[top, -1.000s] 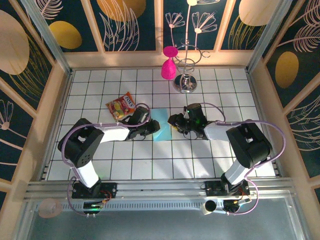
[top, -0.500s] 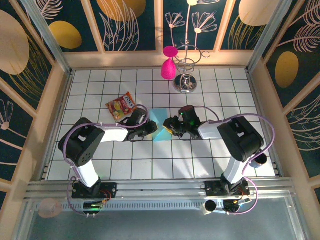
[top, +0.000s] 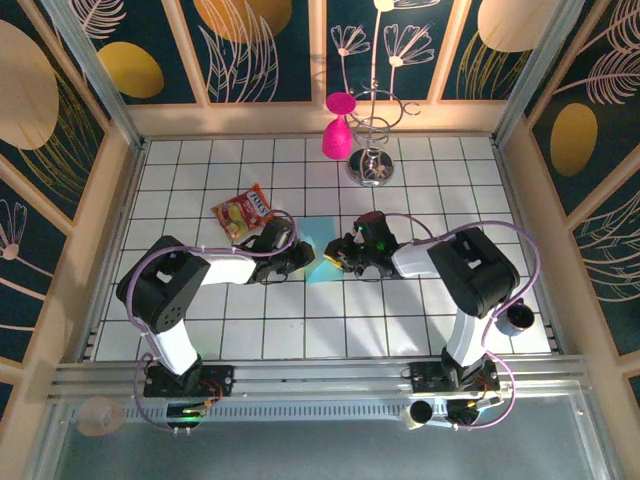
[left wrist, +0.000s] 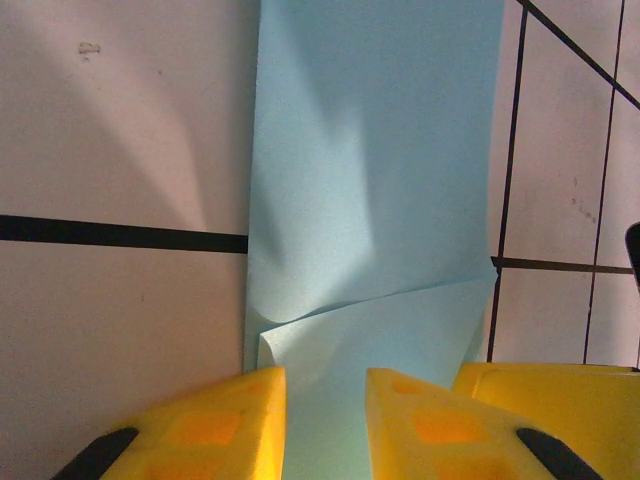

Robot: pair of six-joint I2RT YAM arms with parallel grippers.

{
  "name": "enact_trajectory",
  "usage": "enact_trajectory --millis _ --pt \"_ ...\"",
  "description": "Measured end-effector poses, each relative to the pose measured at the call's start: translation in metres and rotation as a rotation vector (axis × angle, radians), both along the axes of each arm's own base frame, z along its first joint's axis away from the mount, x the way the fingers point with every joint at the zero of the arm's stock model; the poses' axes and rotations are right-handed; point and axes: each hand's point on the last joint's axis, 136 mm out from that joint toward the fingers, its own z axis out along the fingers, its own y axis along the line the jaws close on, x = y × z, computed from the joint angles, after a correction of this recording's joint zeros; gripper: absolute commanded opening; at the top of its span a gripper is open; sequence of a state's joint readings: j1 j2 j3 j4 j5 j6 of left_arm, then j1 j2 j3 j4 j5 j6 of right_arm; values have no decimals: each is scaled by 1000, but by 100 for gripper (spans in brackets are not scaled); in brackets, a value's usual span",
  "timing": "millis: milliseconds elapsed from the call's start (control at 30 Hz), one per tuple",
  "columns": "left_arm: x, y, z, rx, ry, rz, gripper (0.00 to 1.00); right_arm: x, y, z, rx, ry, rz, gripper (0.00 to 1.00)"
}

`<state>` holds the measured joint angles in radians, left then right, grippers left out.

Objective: Fold a paper plane with a square sheet of paper (pick it up from the middle)
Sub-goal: Fold the triangle a second time at the center of the table.

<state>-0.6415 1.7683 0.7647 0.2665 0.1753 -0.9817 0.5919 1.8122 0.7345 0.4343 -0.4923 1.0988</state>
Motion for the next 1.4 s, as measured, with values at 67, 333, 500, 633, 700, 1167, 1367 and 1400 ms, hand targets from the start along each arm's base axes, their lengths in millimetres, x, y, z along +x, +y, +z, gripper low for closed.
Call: enact_trajectory --millis 67,333,500,633,700,1167,1367,1400 --pt "0 0 0 0 0 0 27 0 3 1 16 2 5 21" --pt "0 0 1 -5 -6 0 29 0 17 13 81 -28 25 20" --pt "-2 1 3 -11 -7 -1 32 -5 20 10 85 -29 34 19" --pt "-2 2 4 -26 -1 3 34 -5 22 9 87 -36 38 14" --pt "-3 3 5 -39 3 9 35 -5 23 8 87 -38 40 9" --pt "-10 23 79 -241 -130 61 58 -1 19 58 113 -220 63 1" --pt "-20 21 125 -386 -231 38 69 7 13 135 252 -407 62 2" --pt "-23 21 129 -411 -239 32 70 7 11 144 272 -427 65 2"
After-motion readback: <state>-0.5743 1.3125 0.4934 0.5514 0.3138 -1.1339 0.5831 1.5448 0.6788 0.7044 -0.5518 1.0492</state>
